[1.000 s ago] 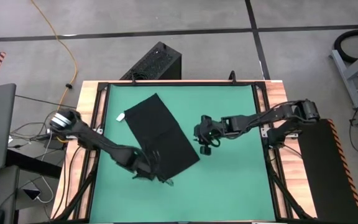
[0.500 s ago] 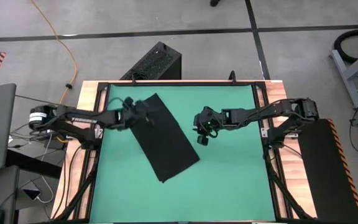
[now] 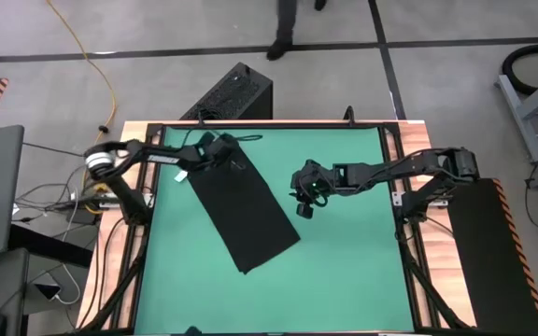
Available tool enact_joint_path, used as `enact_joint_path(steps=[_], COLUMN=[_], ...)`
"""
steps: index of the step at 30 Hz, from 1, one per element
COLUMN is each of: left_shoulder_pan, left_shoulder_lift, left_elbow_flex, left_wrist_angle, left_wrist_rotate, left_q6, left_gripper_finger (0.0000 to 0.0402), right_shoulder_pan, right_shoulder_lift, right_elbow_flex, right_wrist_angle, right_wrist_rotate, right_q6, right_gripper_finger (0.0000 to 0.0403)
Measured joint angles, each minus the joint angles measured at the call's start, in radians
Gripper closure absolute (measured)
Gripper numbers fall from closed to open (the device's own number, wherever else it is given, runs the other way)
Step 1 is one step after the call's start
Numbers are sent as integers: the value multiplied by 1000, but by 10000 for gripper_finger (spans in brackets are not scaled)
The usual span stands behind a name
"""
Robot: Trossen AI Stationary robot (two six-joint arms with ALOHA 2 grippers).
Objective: Roll towel into tight, uniform cylinder
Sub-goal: Roll the towel
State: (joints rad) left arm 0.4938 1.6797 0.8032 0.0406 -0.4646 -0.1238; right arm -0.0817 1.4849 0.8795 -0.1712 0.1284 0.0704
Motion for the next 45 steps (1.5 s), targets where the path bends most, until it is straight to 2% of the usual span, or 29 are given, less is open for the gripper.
enact_joint_path(steps=[4,10,16,21,27,30,33,36,39,42,45], left_shoulder_pan=[33,64,47,12,-65,-105,-166,-263,-388,-539,-697], left_shoulder_lift=[95,211,254,257,246,204,122,4,-126,-248,-345], left_elbow_flex=[85,197,274,337,345,345,330,286,204,118,28], left_wrist_angle=[-43,-196,-178,-151,-34,-45,-146,-233,-247,-240,-192], left_wrist_rotate=[33,107,244,435,466,464,457,448,433,351,191], left_q6=[-18,-72,-2,59,168,211,243,287,292,208,62], left_gripper_finger=[401,401,401,401,401,401,401,401,401,401,401], right_shoulder_pan=[15,49,76,90,90,98,124,179,238,289,322], right_shoulder_lift=[0,0,0,0,0,0,0,0,0,7,16], right_elbow_flex=[0,0,0,0,0,0,0,-1,-1,-1,-1], right_wrist_angle=[0,0,0,0,0,-3,-39,-94,-102,-51,-8], right_wrist_rotate=[0,0,0,0,0,-2,-73,-100,-102,-102,-82], right_q6=[0,0,1,2,2,-1,-60,-134,-199,-254,-279], right_gripper_finger=[276,276,276,276,276,276,276,276,276,276,276])
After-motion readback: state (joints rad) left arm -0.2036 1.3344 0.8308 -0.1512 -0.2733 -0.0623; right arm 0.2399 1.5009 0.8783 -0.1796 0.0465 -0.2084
